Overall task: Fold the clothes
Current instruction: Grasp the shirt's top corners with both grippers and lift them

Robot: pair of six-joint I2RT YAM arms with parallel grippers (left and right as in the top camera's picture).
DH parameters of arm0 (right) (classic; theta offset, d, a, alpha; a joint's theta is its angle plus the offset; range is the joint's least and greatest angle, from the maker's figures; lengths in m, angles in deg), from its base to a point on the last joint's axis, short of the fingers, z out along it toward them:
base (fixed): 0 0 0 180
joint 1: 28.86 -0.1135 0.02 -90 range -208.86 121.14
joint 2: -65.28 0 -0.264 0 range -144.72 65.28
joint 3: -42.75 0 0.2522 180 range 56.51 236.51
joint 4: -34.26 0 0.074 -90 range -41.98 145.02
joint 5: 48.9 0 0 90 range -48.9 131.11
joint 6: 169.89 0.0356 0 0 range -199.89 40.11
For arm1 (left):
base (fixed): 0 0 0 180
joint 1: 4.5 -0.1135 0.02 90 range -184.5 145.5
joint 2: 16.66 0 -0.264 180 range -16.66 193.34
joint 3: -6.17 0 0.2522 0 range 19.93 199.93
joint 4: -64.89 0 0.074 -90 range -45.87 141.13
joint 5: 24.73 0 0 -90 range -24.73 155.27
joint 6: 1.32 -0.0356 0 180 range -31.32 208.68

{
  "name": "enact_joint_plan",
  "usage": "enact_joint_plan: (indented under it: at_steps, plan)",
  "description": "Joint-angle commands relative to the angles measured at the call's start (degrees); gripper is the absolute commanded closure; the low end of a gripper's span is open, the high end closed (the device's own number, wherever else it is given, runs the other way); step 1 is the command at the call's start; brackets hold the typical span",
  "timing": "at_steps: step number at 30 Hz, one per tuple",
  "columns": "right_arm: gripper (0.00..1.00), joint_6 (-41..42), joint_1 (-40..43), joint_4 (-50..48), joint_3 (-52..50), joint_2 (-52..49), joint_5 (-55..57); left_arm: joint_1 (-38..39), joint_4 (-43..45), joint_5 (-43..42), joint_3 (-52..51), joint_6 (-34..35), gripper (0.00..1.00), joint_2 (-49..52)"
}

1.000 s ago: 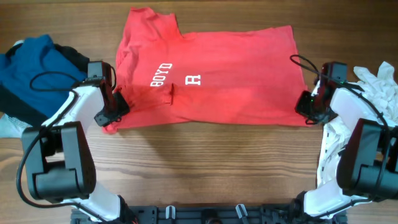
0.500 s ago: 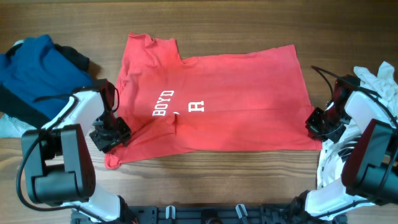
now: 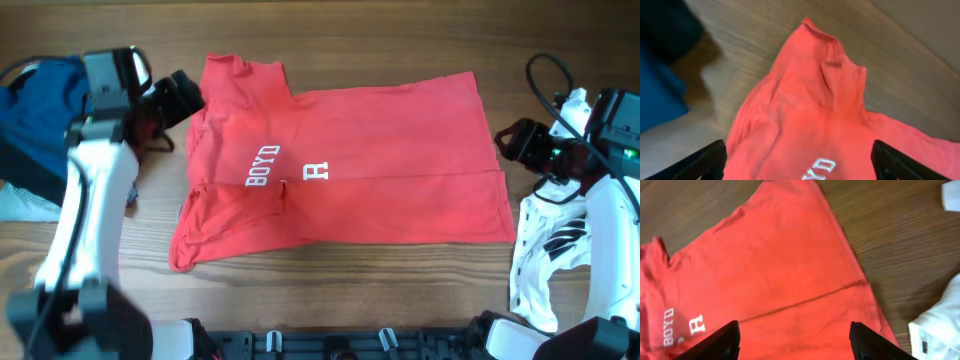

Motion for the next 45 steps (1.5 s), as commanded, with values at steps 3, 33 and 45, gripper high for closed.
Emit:
enact_joint_plan:
  at_steps: [3, 33, 45]
  plan:
    - [0.29, -2.1, -0.44, 1.36, 0.48, 0.13, -2.16, -0.22, -5.22, -5.57, 19.19, -4.39, 0.07, 24.74]
    - [0.27, -1.38, -7.91, 0.57, 11.85, -18.49, 4.07, 1.14, -10.91, -2.27, 26.64, -3.98, 0.96, 34.56]
    - [0.31, 1.99, -13.51, -29.2, 20.79, -42.62, 16.87, 1.25, -13.66, -2.29, 26.12, -3.96, 0.96, 34.6]
